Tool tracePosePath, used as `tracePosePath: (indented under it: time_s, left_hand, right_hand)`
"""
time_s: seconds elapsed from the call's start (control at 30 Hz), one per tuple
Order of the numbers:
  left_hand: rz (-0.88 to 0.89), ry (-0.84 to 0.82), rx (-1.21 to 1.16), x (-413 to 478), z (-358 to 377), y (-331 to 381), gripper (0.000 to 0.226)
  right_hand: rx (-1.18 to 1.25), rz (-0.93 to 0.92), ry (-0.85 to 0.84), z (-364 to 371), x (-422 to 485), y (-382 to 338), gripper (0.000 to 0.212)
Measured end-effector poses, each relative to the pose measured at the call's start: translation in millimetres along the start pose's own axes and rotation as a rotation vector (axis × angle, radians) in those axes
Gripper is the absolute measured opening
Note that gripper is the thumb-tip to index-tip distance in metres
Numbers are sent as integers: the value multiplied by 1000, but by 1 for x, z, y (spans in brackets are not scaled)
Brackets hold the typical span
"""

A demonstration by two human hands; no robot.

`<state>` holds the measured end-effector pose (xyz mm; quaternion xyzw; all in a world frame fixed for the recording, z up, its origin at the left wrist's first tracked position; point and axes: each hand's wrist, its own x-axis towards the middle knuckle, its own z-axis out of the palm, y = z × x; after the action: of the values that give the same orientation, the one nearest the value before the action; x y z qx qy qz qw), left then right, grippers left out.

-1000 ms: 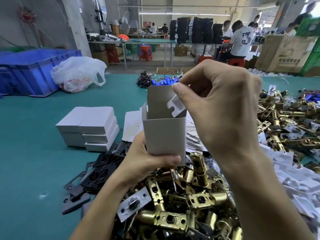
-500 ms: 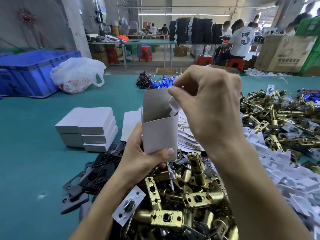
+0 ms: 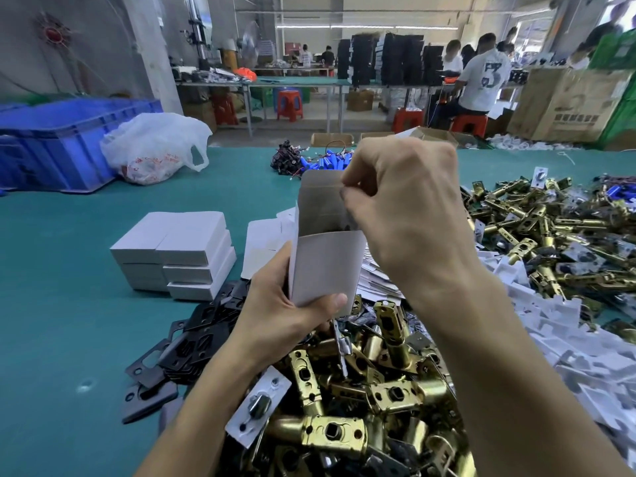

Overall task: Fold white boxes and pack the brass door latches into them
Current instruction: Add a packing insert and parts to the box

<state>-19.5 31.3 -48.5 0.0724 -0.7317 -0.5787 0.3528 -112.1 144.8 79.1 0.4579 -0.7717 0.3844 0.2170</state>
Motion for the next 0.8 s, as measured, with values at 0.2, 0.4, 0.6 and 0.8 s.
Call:
tracePosePath:
  time_s: [0.2, 0.4, 0.6, 0.8]
  left_hand:
    - [-13, -19, 1, -1, 0, -1, 48]
    - [25, -7, -44, -1, -1, -4, 54]
    - [2, 27, -67, -1, -1, -11, 54]
    - [57, 40, -18, -1, 0, -8, 58]
  right_hand:
    - [-56, 29, -140, -1, 7, -4, 15]
    - [64, 73, -165, -1, 1, 1, 10]
    - [161, 43, -167, 4, 2, -2, 6]
    - [50, -41, -50, 3, 3, -7, 12]
